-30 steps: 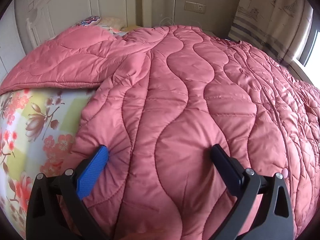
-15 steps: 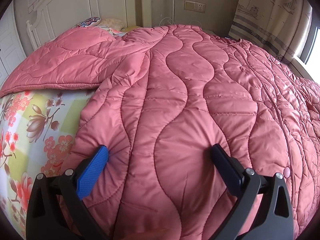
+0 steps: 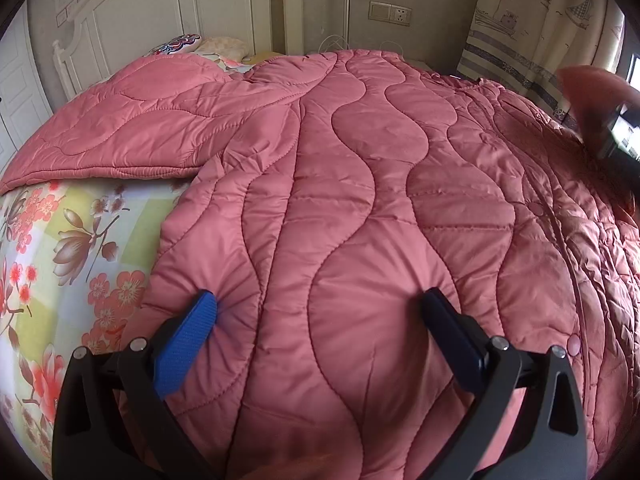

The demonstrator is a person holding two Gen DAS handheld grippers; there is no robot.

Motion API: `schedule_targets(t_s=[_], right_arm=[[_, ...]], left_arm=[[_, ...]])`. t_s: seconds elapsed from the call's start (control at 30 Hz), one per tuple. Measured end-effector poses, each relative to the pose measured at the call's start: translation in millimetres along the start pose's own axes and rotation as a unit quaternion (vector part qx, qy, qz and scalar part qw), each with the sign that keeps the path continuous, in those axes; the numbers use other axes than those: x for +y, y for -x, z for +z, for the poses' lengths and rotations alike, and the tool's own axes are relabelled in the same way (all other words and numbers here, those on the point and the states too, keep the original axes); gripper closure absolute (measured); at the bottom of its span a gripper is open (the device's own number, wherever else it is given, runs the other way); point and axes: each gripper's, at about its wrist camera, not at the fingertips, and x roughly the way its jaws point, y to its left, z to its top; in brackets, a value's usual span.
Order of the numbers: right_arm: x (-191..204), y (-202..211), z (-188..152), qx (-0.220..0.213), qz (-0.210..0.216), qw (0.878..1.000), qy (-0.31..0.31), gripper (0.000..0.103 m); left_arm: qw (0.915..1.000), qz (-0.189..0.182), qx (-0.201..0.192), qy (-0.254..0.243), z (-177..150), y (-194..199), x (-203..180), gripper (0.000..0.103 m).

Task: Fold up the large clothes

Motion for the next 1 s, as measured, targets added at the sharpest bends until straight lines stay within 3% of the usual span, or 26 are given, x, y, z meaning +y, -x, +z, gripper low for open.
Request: schedule_targets(t_s=[0.07, 0.13, 0.17, 0.2, 0.23, 0.27, 0.37, 0.43, 0.5, 0.53, 0.6, 0.63, 0.7, 0.77, 0.87, 1.0], right_arm=[[40, -11, -11, 0.038, 0.037, 0.997, 0.058, 0.069], [46, -15, -22, 0.053, 0.041, 0.996, 0.054, 0.068], [37, -14, -22, 0.057, 0.048, 0.997, 0.031, 0.051], [25, -14, -23, 0.063, 0.046, 0.997, 0.007, 0.023], [14, -12, -25, 0.065, 0.040, 0.997, -0.013, 0.013], [1, -10, -27, 0.063, 0.045, 0.996, -0.037, 0.010], [-39, -1, -41, 0.059, 0.077, 0.987, -0.125, 0.010], [-72, -8, -58, 0.071, 0.083, 0.973, -0.204, 0.010], [-94, -23, -79, 0.096, 0.100, 0.952, -0.271, 0.015], [-99, -35, -90, 0.114, 0.124, 0.936, -0.308, 0.015], [-99, -61, -118, 0.170, 0.163, 0.907, -0.349, 0.015], [-106, -69, -125, 0.187, 0.163, 0.900, -0.359, 0.015], [-112, -63, -118, 0.177, 0.160, 0.902, -0.361, 0.013], [-104, -57, -114, 0.182, 0.155, 0.907, -0.346, 0.011], [-97, -47, -110, 0.183, 0.149, 0.913, -0.334, 0.009], [-94, -45, -112, 0.181, 0.155, 0.909, -0.342, 0.009]], left_arm=[[1.0000, 0.000, 0.000, 0.000, 0, 0, 0, 0.002], [1.0000, -0.001, 0.000, 0.000, 0, 0, 0, 0.002], [1.0000, -0.001, 0.000, 0.000, 0, 1, 0, 0.002], [1.0000, -0.001, 0.000, 0.000, 0, 1, -1, 0.002], [1.0000, -0.001, 0.000, 0.000, 0, 1, 0, 0.002], [1.0000, 0.000, 0.000, 0.000, 0, 1, 0, 0.002], [1.0000, 0.002, 0.001, -0.002, 0, 0, 0, 0.002], [1.0000, 0.007, 0.001, -0.005, 0, 0, -2, 0.002], [0.9999, 0.008, 0.002, -0.006, 0, 0, -3, 0.002], [0.9999, 0.008, 0.003, -0.006, 1, 0, -3, 0.002], [0.9998, 0.006, 0.014, -0.011, 1, 0, -3, 0.002], [0.9994, 0.007, 0.028, -0.022, 5, 2, -4, 0.002], [0.9989, 0.005, 0.040, -0.023, 14, 9, -5, 0.002], [0.9991, -0.024, -0.004, -0.035, 31, 30, -15, 0.002], [0.9931, -0.041, -0.073, -0.082, 67, 53, -42, 0.002], [0.9877, -0.083, -0.092, -0.096, 121, 29, -69, 0.002]])
